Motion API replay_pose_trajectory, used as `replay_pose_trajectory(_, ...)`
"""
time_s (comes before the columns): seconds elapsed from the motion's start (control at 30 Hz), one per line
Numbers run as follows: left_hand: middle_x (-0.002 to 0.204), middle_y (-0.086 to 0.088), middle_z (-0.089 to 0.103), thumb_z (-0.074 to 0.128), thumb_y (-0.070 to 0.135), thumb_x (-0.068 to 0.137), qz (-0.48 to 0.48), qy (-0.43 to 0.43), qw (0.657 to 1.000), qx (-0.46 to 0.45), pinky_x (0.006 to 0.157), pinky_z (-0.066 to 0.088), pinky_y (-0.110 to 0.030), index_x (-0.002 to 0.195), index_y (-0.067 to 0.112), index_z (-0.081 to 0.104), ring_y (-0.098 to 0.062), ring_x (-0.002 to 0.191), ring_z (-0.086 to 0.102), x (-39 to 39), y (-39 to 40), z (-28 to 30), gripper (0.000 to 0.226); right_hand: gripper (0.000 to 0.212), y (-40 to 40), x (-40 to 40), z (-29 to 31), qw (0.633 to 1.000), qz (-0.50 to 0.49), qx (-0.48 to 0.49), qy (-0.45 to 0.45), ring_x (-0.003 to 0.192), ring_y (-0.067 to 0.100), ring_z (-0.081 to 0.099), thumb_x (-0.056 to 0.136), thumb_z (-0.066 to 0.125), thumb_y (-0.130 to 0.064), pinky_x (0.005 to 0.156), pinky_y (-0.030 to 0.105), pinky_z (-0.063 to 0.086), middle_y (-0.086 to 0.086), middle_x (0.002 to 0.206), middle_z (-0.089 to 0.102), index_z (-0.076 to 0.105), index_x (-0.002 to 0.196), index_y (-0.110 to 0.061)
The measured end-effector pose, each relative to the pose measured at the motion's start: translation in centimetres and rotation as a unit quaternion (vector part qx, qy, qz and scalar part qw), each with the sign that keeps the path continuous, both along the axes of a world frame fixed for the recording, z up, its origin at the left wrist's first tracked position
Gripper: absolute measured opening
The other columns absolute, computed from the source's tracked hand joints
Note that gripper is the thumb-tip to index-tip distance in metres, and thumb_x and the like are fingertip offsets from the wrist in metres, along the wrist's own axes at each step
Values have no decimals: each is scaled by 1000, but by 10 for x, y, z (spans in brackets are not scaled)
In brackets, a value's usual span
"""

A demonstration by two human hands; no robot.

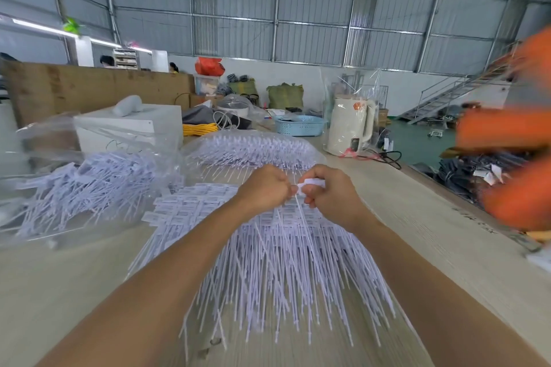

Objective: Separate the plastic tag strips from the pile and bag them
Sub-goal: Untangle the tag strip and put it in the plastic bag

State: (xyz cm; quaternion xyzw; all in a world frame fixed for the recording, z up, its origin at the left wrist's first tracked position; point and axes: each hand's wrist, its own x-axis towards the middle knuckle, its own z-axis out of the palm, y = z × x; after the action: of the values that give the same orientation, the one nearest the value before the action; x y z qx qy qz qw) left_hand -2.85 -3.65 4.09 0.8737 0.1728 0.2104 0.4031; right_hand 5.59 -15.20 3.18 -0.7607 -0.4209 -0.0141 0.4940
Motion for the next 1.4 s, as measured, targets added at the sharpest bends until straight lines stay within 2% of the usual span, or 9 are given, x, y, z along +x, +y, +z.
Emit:
replay_pose_trajectory(0.13,36,7,48,66,9,84,-14,27,998,-62,40,31,-12,57,9,57,-6,35,43,-5,6,1,29,7,-7,10,-7,995,-56,-15,-75,65,12,51,87,54,4,56,13,40,8,80,57,60,87,2)
replay_pose_trajectory(0.3,61,-2,58,61,15,90,-18,21,999,-17,70,40,-26,57,11,57,-15,65,57,-13,17,5,33,10,-23,21,8,985,-26,79,150,53,15,52,90,55,2,49,16,47,11,64,53,58,97,8)
replay_pose_trajectory(0.43,76,-8,62,64,0,79,-49,66,996,39,61,36,-24,75,10,65,-19,70,53,-11,9,10,11,6,-20,6,31,984,45,52,166,57,16,57,89,56,4,49,17,48,12,66,56,57,83,2)
replay_pose_trajectory(0.6,91,-8,63,58,3,86,-82,58,991,85,72,52,-36,89,27,57,-21,72,61,-10,5,7,25,11,-20,-3,45,980,82,-12,179,65,14,63,88,61,-2,61,25,54,8,74,62,59,77,-6)
replay_pose_trajectory(0.83,78,8,57,61,6,87,-108,15,989,96,56,44,-13,93,28,56,-11,66,53,-12,2,5,23,10,-8,-13,34,990,64,-77,104,62,14,59,88,60,-5,59,31,53,8,78,60,60,79,-9)
replay_pose_trajectory(1.0,92,-6,60,69,13,82,-72,17,993,96,65,42,-28,101,22,48,-16,77,53,-10,8,4,29,9,-4,-16,26,994,51,-53,76,53,16,57,88,56,0,52,26,48,8,71,58,56,83,-7)
replay_pose_trajectory(1.1,84,-10,64,71,16,82,-47,17,994,94,69,48,-34,93,10,59,-19,69,57,-10,11,5,18,20,-3,-15,25,997,42,-19,66,56,14,51,85,59,4,53,25,45,5,95,53,56,99,-10)
replay_pose_trajectory(1.27,61,4,61,57,20,93,-32,12,992,125,49,38,-20,76,10,65,3,43,49,-6,13,5,21,17,5,-11,20,999,3,-43,-3,74,15,53,83,66,-6,80,35,49,5,93,58,68,100,-1)
replay_pose_trajectory(1.4,53,4,56,57,15,93,-33,-4,992,125,43,34,-15,70,11,66,-1,40,45,-2,8,10,24,13,7,-9,18,999,-30,-27,-23,78,18,53,83,66,-6,78,32,47,5,82,57,69,94,-1)
